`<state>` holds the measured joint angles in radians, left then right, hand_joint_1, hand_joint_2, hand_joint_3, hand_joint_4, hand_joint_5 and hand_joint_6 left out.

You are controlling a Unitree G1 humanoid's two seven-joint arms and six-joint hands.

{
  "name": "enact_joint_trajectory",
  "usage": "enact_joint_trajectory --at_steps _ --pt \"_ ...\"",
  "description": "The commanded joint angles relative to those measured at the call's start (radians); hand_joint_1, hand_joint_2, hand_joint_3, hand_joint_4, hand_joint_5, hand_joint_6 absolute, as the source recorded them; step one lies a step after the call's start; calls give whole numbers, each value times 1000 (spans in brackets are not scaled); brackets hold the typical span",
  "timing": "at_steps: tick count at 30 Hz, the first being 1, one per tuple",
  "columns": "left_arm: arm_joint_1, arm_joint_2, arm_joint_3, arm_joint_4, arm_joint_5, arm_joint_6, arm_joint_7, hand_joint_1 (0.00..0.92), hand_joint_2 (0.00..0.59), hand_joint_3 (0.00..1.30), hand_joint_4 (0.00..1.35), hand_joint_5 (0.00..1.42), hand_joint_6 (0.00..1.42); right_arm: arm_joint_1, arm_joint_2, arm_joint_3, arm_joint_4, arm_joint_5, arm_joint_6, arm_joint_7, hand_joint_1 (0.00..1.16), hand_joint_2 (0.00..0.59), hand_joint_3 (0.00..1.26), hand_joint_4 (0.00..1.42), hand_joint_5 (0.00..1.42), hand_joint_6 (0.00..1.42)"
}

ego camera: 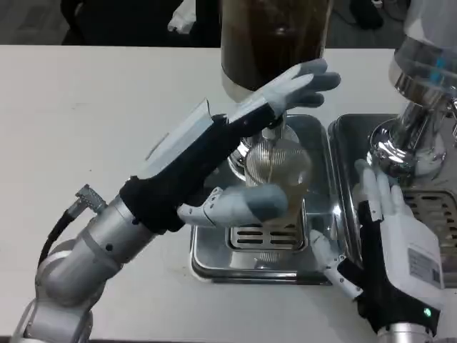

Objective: Grasp the cup under the faucet to collect the drink, then remove the cup.

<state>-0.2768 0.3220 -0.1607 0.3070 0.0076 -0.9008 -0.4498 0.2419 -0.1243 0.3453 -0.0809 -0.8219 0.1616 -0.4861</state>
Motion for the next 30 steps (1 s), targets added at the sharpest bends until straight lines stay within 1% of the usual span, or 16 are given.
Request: enact_joint_trajectory --at_steps 1,4,5,8,9,11,12,13,15,18,20,21,22,26,30 --pt "25 11 -24 -4 26 0 -18 0 121 139 0 167 99 -14 0 -7 7 16 -22 7 254 397 0 0 0 72" --pt "28 11 -25 -4 29 2 -15 0 121 143 0 167 100 -21 -2 -14 7 41 -39 17 255 396 0 0 0 75" --pt "28 11 -26 -5 29 2 -14 0 121 144 0 167 101 -23 -3 -17 7 54 -48 22 264 385 0 0 0 79" --pt "29 12 -29 -6 28 1 -12 0 121 145 0 167 102 -32 -5 -36 12 129 -94 57 288 374 0 0 0 82" --pt "29 12 -30 -7 29 1 -11 0 121 145 0 167 102 -38 -6 -42 17 154 -109 70 298 362 0 0 0 82" --pt "28 13 -31 -8 29 2 -9 0 121 146 0 167 102 -50 -8 -52 30 198 -138 96 334 339 0 0 0 95" --pt "28 13 -31 -8 29 2 -7 0 121 146 0 167 103 -59 -9 -58 39 221 -154 111 373 311 0 0 0 85" --pt "29 13 -31 -9 29 3 -6 0 121 146 0 167 103 -69 -10 -63 48 241 -167 125 408 298 0 0 0 71" --pt "30 13 -33 -10 30 3 -5 0 121 146 0 167 103 -90 -11 -74 70 280 -187 155 442 288 0 0 0 50" --pt "30 13 -34 -11 32 3 -2 0 121 146 0 167 104 -118 -19 -85 97 312 -199 193 460 281 0 0 0 29" --pt "28 13 -34 -13 34 4 0 0 121 149 0 167 105 -131 -17 -94 113 332 -201 211 469 279 0 0 0 10" --pt "27 13 -34 -13 35 4 0 0 121 151 0 167 105 -137 -14 -99 121 341 -202 219 489 265 0 0 0 2" --pt "27 13 -34 -13 35 5 1 0 121 152 0 167 105 -141 -12 -103 127 347 -203 225 525 253 0 0 0 0" --pt "25 12 -33 -10 39 6 5 0 121 154 0 164 105 -171 -2 -115 159 365 -198 241 595 231 0 0 0 0" --pt "23 15 -33 -12 44 6 8 0 121 155 0 158 106 -198 9 -122 197 381 -210 245 604 229 0 0 0 0"
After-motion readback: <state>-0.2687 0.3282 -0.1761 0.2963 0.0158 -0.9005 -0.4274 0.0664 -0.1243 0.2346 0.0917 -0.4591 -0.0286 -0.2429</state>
